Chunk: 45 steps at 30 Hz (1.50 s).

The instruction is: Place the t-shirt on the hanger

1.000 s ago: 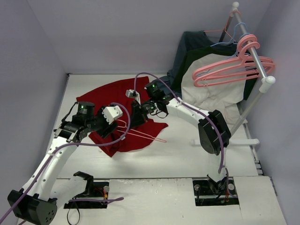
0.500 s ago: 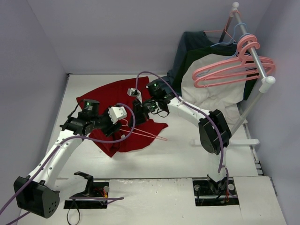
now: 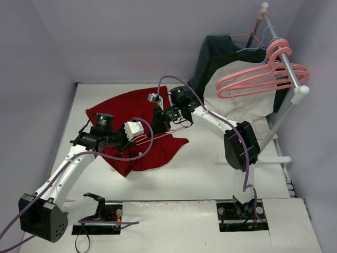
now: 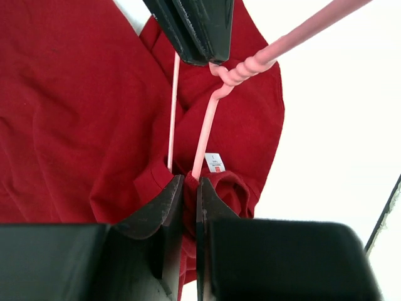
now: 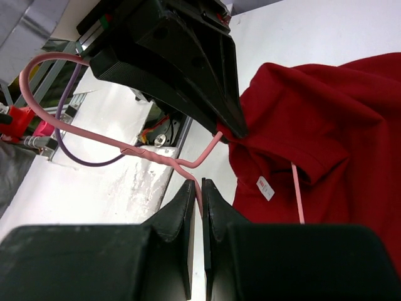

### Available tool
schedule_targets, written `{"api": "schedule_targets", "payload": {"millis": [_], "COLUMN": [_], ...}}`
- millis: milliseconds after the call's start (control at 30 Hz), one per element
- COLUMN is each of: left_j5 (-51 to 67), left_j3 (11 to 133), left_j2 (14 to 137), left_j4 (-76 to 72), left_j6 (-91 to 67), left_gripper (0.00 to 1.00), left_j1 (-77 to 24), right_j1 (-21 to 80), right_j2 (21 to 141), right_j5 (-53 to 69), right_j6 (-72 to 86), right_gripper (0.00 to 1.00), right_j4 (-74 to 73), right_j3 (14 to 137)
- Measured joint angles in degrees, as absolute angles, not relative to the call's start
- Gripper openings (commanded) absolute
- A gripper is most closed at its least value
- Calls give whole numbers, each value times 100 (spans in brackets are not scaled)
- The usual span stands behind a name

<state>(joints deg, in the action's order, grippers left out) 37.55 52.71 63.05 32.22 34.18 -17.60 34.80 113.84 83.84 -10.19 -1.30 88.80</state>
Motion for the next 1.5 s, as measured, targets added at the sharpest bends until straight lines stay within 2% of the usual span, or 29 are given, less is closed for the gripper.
{"api": "schedule_targets", "payload": {"millis": [167, 200, 267, 367, 433, 600, 733, 867, 900, 933, 967, 1000, 1067, 1100, 1200, 1267, 1333, 1500], "left_j5": [3851, 3868, 3894, 3902, 3895, 3793, 3644, 3430, 3378, 3318, 3242, 3164, 3014, 2950, 2823, 2785, 2751, 2662], "left_j3": [5271, 5271, 5271, 5271, 5274, 5361, 5370, 5591, 5690, 5820, 5960, 6078, 6271, 6351, 6506, 6523, 6520, 6438], "left_j2": [6266, 6262, 6257, 6241, 6217, 6204, 6206, 6319, 6371, 6429, 6491, 6535, 6596, 6620, 6675, 6680, 6673, 6545], "left_j4": [3122, 3076, 2969, 2808, 2703, 2649, 2624, 2663, 2681, 2705, 2706, 2698, 2704, 2713, 2764, 2795, 2861, 3038], "left_j6": [3282, 3232, 3101, 2900, 2769, 2625, 2445, 2142, 2071, 2013, 1924, 1853, 1710, 1649, 1512, 1443, 1394, 1287], "left_gripper": [0, 0, 0, 0, 0, 0, 0, 0, 0, 0, 0, 0, 0, 0, 0, 0, 0, 0], "left_j1": [-1750, -1750, -1740, -1727, -1707, -1668, -1649, -1644, -1640, -1640, -1638, -1638, -1638, -1638, -1638, -1638, -1638, -1638], "right_j1": [3387, 3365, 3323, 3233, 3126, 2681, 2167, 1910, 1964, 2054, 2190, 2345, 2777, 3024, 3741, 4127, 4406, 4913], "right_j2": [11400, 11403, 11410, 11413, 11413, 11375, 10982, 9851, 9500, 9173, 8827, 8518, 8082, 7940, 7914, 8159, 8503, 9198], "right_j5": [8490, 8509, 8542, 8346, 8070, 7053, 5597, 3913, 3522, 3172, 2817, 2510, 1894, 1618, 1013, 727, 512, 46], "right_j6": [-907, -883, -810, -664, -514, -123, 158, 394, 458, 539, 702, 798, 1087, 1245, 1839, 2294, 2730, 3522], "right_gripper": [0, 8, 33, 57, 61, 63, 64, 55, 47, 46, 32, 12, 5, 6, 27, 36, 38, 36], "right_j4": [-117, -114, -114, -95, -105, -121, -186, -173, -150, -140, 2, 51, 198, 292, 585, 723, 860, 1046], "right_j3": [8953, 8970, 9009, 9084, 9120, 9152, 9108, 8617, 8447, 8291, 8059, 7831, 7425, 7230, 6644, 6301, 6037, 5857]}}
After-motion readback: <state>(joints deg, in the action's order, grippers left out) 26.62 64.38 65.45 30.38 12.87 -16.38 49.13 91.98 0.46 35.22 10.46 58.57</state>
